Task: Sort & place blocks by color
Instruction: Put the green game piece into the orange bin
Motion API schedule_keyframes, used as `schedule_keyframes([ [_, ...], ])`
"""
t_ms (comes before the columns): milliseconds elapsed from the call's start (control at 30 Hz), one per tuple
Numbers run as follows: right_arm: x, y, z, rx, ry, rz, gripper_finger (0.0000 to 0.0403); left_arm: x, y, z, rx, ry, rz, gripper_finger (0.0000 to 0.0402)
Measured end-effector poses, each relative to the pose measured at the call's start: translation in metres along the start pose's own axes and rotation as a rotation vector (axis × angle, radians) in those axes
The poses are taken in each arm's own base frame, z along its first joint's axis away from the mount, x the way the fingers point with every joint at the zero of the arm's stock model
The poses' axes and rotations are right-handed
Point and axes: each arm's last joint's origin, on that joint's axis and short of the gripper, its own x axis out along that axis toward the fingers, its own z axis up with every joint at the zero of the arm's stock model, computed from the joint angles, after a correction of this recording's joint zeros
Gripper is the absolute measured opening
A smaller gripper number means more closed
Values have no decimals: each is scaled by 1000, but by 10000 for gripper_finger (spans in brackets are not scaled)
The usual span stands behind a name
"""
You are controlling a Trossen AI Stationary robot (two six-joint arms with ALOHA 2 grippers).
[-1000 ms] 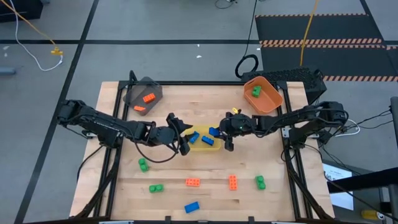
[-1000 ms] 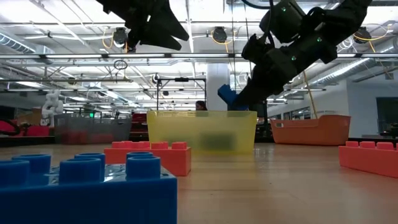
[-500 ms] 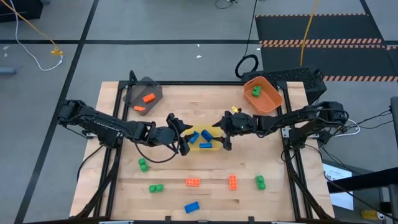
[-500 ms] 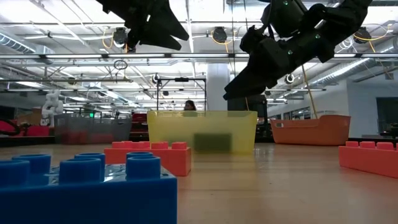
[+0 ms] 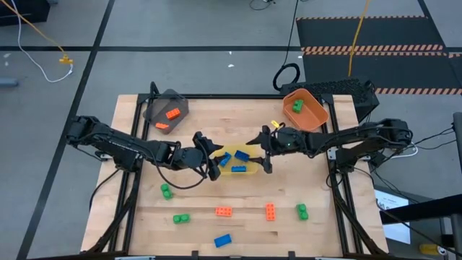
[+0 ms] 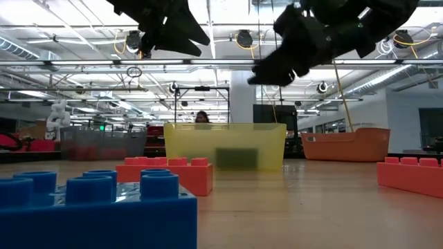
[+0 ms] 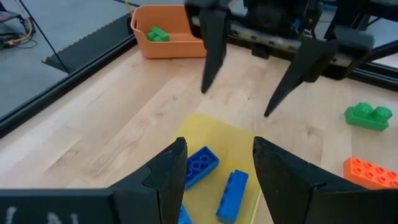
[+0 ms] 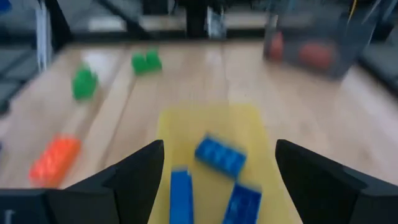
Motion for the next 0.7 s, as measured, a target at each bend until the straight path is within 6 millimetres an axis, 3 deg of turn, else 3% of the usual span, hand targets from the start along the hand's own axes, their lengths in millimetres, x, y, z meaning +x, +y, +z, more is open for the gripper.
schedule_keyframes([
  [267, -10, 10, -26, 54, 304, 21, 301, 0, -1, 0, 1, -5, -1, 182],
  [400, -26, 22, -19, 28, 335, 10, 301, 0, -1, 0, 9, -5, -1, 182],
  [700, -70, 50, 22, 85, 516, -56, 301, 0, 0, 0, 58, -2, 2, 182],
])
